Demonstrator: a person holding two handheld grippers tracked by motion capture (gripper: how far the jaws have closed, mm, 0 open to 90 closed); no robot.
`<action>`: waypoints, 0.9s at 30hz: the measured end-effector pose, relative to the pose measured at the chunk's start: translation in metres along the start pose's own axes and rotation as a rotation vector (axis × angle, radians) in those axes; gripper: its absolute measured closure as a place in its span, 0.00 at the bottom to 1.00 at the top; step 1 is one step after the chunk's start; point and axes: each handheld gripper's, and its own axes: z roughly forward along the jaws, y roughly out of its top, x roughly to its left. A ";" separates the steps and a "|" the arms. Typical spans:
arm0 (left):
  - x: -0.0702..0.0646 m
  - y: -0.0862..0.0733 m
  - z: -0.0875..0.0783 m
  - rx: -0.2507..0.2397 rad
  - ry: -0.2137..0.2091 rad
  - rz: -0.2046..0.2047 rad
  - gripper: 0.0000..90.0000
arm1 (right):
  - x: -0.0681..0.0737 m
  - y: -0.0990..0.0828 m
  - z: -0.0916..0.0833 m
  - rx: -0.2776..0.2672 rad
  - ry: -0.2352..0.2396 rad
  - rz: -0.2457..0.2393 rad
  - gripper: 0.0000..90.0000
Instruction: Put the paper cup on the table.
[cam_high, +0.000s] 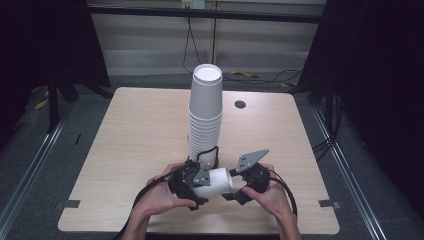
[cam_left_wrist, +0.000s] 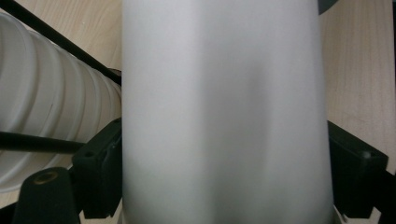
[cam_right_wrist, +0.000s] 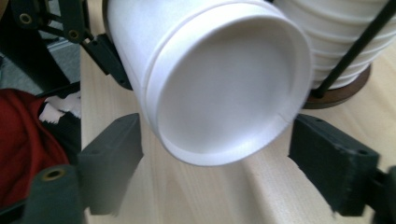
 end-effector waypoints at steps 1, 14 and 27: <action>-0.001 0.001 0.001 0.002 -0.006 -0.008 0.17 | -0.001 0.001 0.001 0.010 0.008 -0.008 0.17; -0.004 0.008 0.008 0.066 -0.039 0.041 0.17 | 0.001 0.013 0.007 0.105 0.067 -0.045 0.18; -0.006 0.012 0.012 0.049 -0.065 0.068 0.17 | -0.002 0.021 0.015 0.132 0.136 -0.060 0.20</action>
